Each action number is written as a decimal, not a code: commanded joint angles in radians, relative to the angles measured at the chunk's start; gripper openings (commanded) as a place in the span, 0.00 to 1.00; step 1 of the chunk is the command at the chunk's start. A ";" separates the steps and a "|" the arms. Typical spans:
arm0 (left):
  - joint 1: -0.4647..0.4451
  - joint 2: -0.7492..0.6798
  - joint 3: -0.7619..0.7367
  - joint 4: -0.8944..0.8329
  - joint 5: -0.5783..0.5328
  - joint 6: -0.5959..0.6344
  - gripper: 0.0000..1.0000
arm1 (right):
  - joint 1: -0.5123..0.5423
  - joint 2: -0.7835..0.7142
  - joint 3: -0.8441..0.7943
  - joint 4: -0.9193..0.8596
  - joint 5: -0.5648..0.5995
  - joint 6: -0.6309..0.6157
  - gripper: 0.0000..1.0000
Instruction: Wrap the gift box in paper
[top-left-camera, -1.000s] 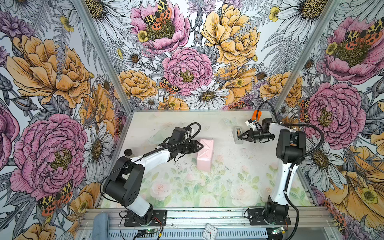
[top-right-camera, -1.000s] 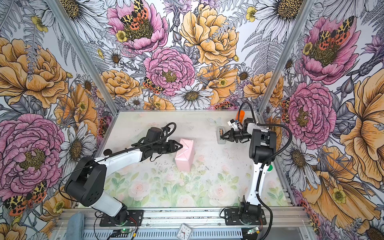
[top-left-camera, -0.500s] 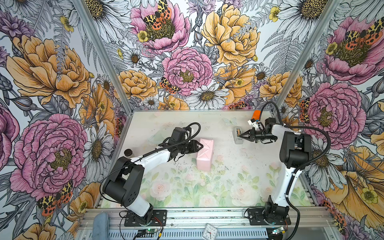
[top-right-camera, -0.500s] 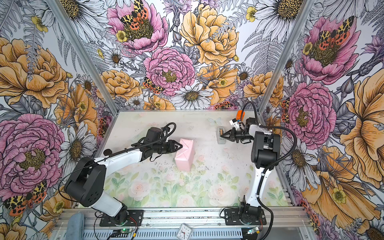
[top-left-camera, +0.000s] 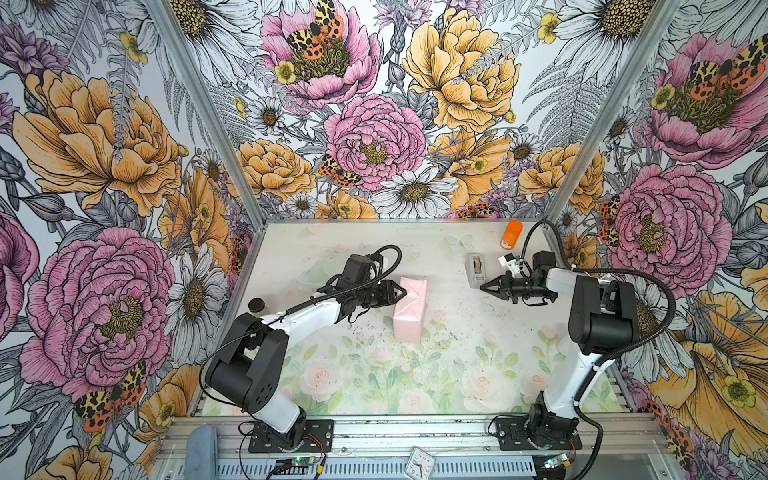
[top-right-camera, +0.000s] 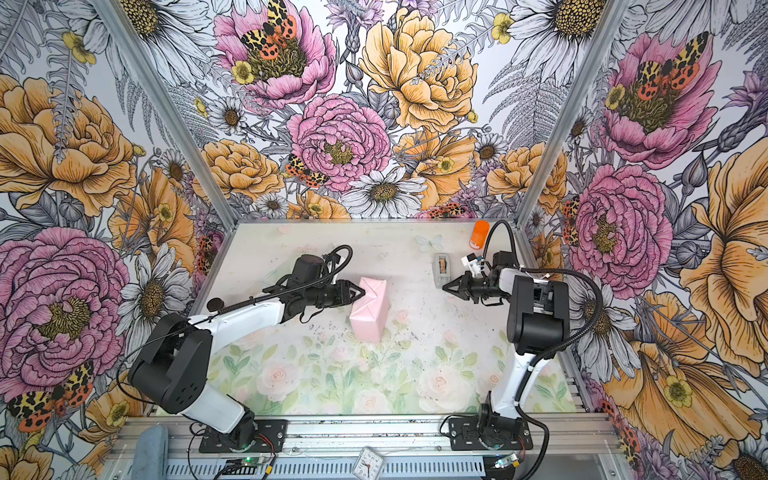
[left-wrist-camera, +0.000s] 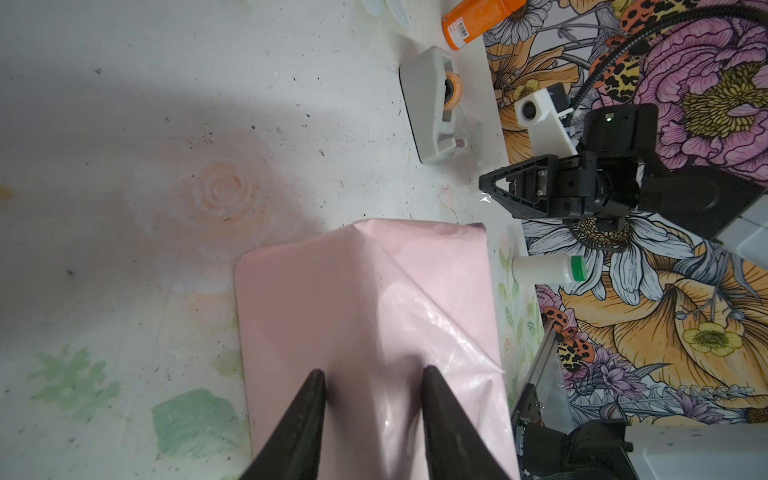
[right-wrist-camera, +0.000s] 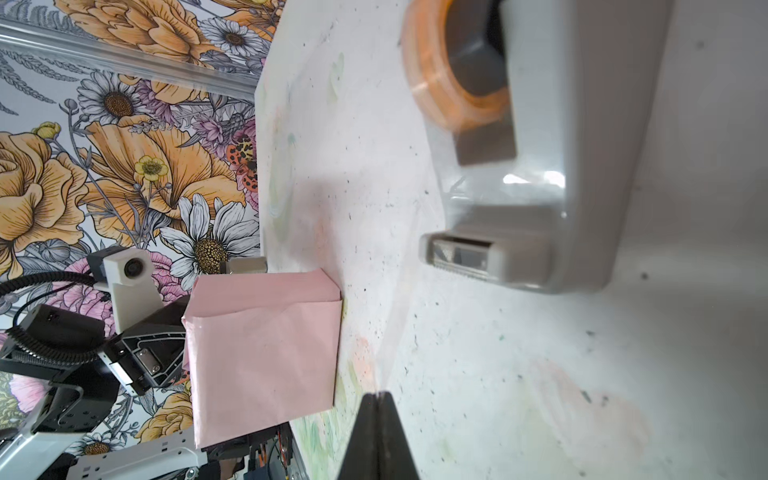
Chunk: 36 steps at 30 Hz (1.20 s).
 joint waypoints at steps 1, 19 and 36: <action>-0.012 0.018 -0.014 -0.126 -0.057 0.041 0.40 | 0.004 -0.039 -0.035 0.060 0.027 0.040 0.00; -0.015 0.013 -0.017 -0.128 -0.063 0.043 0.40 | 0.044 0.022 -0.045 0.104 0.235 0.127 0.00; -0.019 0.021 -0.011 -0.128 -0.066 0.047 0.40 | 0.077 -0.014 -0.051 0.105 0.430 0.218 0.00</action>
